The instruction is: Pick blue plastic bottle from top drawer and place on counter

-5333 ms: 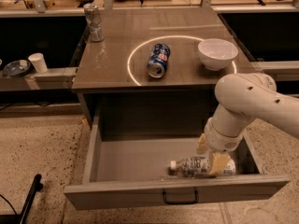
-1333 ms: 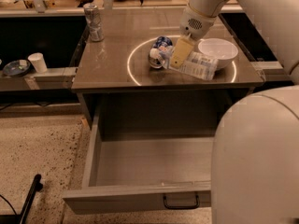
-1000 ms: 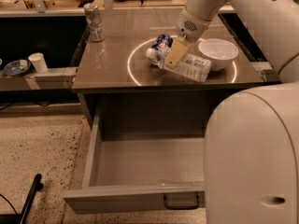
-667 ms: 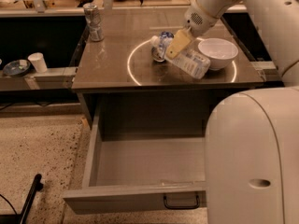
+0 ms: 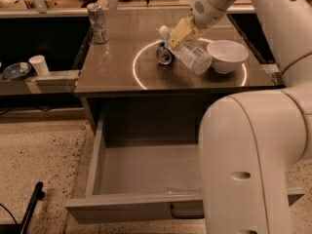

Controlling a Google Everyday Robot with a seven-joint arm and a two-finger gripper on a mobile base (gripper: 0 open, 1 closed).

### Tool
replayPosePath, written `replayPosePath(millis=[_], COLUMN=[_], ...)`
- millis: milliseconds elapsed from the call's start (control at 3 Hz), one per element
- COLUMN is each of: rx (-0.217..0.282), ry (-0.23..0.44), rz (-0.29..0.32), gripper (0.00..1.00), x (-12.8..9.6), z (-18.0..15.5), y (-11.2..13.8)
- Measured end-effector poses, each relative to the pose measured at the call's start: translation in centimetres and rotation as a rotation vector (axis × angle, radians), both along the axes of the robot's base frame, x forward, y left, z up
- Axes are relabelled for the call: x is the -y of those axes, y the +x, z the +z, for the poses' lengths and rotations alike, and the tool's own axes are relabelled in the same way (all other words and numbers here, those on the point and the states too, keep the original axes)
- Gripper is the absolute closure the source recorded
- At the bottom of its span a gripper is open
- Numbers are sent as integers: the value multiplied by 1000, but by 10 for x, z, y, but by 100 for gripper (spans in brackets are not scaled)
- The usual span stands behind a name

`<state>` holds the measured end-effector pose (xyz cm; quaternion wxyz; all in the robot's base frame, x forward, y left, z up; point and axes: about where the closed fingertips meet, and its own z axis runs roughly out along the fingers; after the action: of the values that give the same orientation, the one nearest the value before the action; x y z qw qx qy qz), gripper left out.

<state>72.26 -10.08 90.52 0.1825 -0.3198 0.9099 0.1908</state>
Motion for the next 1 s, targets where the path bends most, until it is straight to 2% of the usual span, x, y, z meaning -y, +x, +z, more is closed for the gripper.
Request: replayPosePath(millis=[333, 667, 1000], rx=[-50, -76, -89], ry=[-81, -74, -1], rz=[-152, -283, -303], gripper=[100, 100, 100], x=[-12, -28, -52], z=[-3, -4, -9], y=[16, 30, 42])
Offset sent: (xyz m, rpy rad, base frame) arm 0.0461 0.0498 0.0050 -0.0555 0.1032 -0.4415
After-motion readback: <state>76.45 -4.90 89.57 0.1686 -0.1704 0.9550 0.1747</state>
